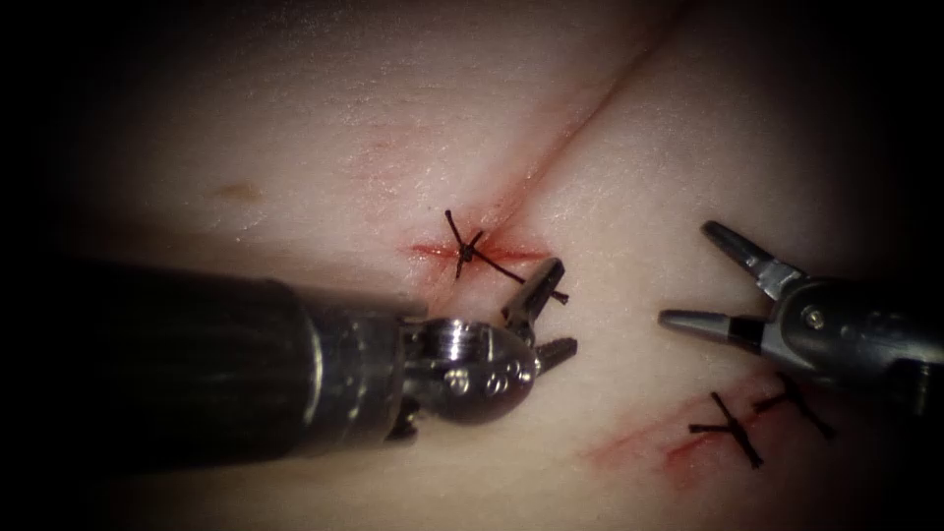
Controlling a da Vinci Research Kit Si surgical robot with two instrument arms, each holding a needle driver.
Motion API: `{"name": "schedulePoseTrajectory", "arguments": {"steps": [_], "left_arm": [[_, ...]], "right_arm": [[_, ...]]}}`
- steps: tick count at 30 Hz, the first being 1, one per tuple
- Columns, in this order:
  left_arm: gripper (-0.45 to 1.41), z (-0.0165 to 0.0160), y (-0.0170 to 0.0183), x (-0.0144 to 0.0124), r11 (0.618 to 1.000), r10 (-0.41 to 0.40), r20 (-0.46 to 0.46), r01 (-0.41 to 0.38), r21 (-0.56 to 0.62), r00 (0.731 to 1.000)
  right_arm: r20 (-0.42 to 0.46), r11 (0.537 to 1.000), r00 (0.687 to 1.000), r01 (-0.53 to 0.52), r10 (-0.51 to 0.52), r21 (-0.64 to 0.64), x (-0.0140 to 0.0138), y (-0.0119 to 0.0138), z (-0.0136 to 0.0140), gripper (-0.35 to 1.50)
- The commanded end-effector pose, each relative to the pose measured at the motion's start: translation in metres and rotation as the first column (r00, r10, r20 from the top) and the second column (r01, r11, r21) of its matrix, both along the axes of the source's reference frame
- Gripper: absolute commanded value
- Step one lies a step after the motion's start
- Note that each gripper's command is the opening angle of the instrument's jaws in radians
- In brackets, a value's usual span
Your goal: Wound Closure
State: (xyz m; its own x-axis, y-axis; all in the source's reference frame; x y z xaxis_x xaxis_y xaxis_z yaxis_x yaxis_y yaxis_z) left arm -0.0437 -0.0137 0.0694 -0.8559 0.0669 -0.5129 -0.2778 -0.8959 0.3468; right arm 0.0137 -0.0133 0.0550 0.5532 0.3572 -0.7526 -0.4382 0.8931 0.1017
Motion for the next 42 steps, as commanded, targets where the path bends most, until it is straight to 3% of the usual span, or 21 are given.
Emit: {"name": "schedulePoseTrajectory", "arguments": {"steps": [1,13,18,23,29,32,39,42], "left_arm": [[0.44,0.0008,-0.0003,-0.0006,1.0,0.001,-0.004,-0.001,-0.001,1.0],[0.35,0.0036,0.0002,0.0,1.0,-0.004,-0.057,0.003,-0.019,0.998],[0.22,0.0032,0.0,-0.0001,1.0,0.018,-0.047,-0.019,-0.021,0.999],[0.35,0.0023,-0.0001,-0.001,0.999,0.043,-0.039,-0.043,-0.022,0.998],[0.34,0.0024,0.0003,-0.0011,0.999,0.049,-0.034,-0.049,-0.022,0.998],[0.2,0.0027,0.0004,-0.0008,0.999,0.049,-0.035,-0.049,-0.022,0.998],[-0.45,0.0026,-0.0001,-0.0004,0.999,0.045,-0.041,-0.046,-0.023,0.998],[-0.45,0.0022,-0.0003,-0.0001,0.998,0.056,-0.047,-0.057,-0.025,0.997]], "right_arm": [[-0.002,1.0,1.0,0.003,-0.003,0.002,0.0007,-0.0006,0.0006,1.01],[-0.002,1.0,1.0,0.002,-0.002,0.0,0.0009,-0.0007,0.0006,0.99],[-0.001,1.0,1.0,0.001,-0.001,0.0,0.0009,-0.0007,0.0007,0.98],[-0.001,1.0,1.0,0.001,-0.001,0.0,0.0009,-0.0006,0.0008,0.98],[-0.001,1.0,1.0,0.001,-0.001,0.0,0.0009,-0.0006,0.0008,0.98],[-0.001,1.0,1.0,0.0,0.0,0.0,0.001,-0.0006,0.0008,0.98],[0.0,1.0,1.0,-0.001,0.001,0.0,0.0011,-0.0006,0.0008,0.96],[-0.026,1.0,1.0,0.016,-0.016,0.005,0.0011,-0.0005,0.0009,0.84]]}}
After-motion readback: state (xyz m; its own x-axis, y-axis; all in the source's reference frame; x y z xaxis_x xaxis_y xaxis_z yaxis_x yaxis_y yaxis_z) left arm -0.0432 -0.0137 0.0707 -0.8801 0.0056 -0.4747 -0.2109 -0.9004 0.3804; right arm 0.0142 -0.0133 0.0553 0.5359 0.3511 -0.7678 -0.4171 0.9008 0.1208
